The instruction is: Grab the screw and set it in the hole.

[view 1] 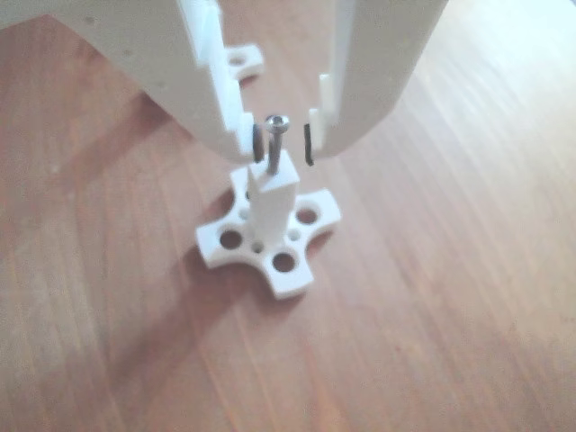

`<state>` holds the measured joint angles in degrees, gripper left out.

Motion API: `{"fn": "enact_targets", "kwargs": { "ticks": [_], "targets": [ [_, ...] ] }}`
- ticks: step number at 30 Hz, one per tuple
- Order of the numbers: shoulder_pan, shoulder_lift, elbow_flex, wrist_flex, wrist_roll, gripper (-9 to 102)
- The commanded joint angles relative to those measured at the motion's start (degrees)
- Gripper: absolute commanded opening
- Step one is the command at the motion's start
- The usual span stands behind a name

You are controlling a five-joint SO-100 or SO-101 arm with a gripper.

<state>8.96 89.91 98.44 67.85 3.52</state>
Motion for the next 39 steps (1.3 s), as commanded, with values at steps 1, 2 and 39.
{"fn": "enact_targets", "kwargs": {
  "ticks": [1,2,39],
  "targets": [
    [-0.8,1.3,-5.0,-0.5,-0.9,5],
    [-0.8,1.3,-5.0,-0.5,-0.9,5],
    [-1.2,1.1,-5.3,-0.9,-1.1,0]
  ]
}}
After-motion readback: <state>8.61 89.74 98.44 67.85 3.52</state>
